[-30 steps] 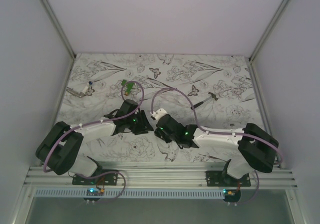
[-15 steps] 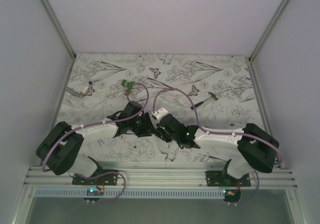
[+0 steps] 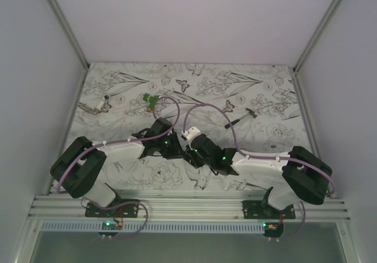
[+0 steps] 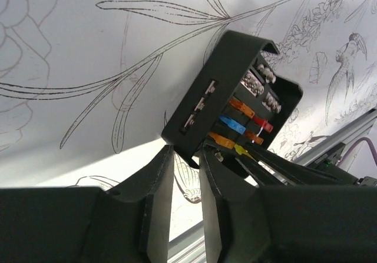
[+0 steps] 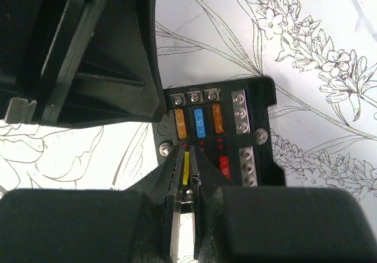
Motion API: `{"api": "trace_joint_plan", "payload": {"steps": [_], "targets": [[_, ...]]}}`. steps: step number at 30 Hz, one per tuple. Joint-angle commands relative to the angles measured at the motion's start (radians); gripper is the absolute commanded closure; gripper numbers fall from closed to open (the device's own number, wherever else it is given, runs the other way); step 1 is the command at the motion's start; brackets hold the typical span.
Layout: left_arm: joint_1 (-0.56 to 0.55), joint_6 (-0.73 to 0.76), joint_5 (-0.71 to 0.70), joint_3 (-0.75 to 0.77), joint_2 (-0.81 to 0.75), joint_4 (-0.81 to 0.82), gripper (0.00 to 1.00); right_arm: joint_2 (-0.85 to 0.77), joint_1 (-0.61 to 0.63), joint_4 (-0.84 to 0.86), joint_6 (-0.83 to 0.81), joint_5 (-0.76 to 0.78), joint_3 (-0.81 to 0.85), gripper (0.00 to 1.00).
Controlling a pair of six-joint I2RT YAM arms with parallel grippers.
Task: Snap on the fuse box
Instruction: Install the fuse at the fuse box base.
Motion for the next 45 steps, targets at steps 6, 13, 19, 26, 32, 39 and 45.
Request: {"api": "trace_joint_plan", "payload": {"steps": [6, 13, 19, 26, 32, 39, 45], "targets": [[-0.002, 0.020, -0.067, 0.021, 0.007, -0.051, 0.79, -0.045, -0.014, 0.034, -0.015, -0.018, -0.038, 0.86], [-0.002, 0.023, -0.081, 0.031, -0.018, -0.080, 0.79, -0.060, -0.013, 0.035, 0.007, -0.060, -0.036, 0.85], [-0.001, 0.016, -0.087, 0.025, -0.025, -0.080, 0.79, -0.100, -0.013, -0.032, 0.055, -0.055, 0.020, 0.74], [-0.002, -0.009, -0.116, 0.009, -0.043, -0.080, 0.79, -0.065, -0.011, -0.161, 0.083, -0.052, 0.093, 0.69], [-0.002, -0.040, -0.163, -0.020, -0.083, -0.081, 0.78, -0.070, 0.016, -0.174, 0.081, -0.048, 0.117, 0.67], [0.011, -0.019, -0.179, -0.016, -0.116, -0.097, 0.59, -0.077, 0.019, -0.207, 0.089, 0.040, 0.125, 0.61], [-0.017, 0.045, -0.223, -0.036, -0.330, -0.315, 0.54, -0.097, -0.003, -0.249, 0.106, 0.106, 0.117, 0.54]]}}
